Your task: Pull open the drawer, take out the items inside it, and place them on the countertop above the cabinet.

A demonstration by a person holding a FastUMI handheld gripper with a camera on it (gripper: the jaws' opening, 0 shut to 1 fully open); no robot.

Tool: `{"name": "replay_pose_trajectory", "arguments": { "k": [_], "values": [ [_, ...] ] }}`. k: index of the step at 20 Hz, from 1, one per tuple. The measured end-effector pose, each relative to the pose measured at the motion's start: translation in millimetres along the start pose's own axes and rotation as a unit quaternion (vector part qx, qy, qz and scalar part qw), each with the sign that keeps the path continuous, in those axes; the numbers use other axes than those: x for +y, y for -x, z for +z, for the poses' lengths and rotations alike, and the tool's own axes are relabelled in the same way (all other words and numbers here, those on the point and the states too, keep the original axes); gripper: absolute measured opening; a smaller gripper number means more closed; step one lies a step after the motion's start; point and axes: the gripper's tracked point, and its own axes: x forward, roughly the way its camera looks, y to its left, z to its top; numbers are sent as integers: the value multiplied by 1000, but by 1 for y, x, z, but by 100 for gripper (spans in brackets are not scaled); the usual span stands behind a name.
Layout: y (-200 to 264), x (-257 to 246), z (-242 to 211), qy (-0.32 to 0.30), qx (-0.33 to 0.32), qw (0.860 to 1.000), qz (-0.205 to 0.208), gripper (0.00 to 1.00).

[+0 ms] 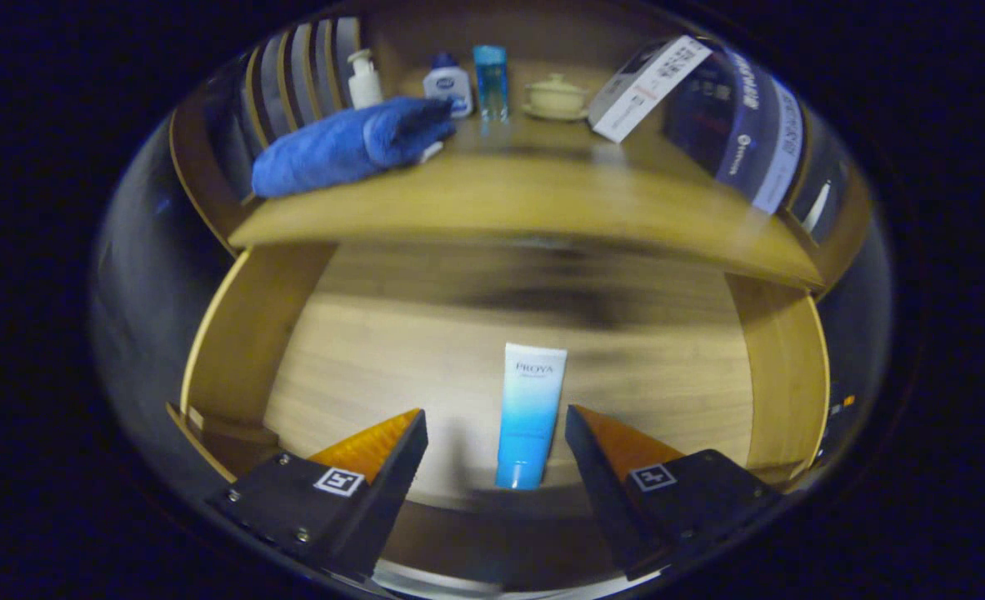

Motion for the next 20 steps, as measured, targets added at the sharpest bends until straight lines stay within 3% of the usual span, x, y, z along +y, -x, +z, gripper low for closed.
{"name": "replay_pose_trajectory", "arguments": {
  "k": [2, 4, 6, 11, 13, 14, 15, 18, 20],
  "values": [
    [-12, -2, -7, 6, 29, 1000, -5, 100],
    [-20, -13, -11, 1, 44, 999, -24, 83],
    [-18, -12, -17, -8, 71, 997, -17, 66],
    [-25, -16, -14, -18, 92, 995, -20, 61],
    [-30, -21, -6, -31, 75, 996, -26, 53],
    [-11, -21, -1, -44, 63, 997, -27, 49],
    [-17, -21, -2, -51, 56, 997, -23, 44],
    [-19, -10, 2, -83, 19, 996, 18, 44],
    [-15, -6, -2, -69, 2, 997, 23, 44]
  ]
}}
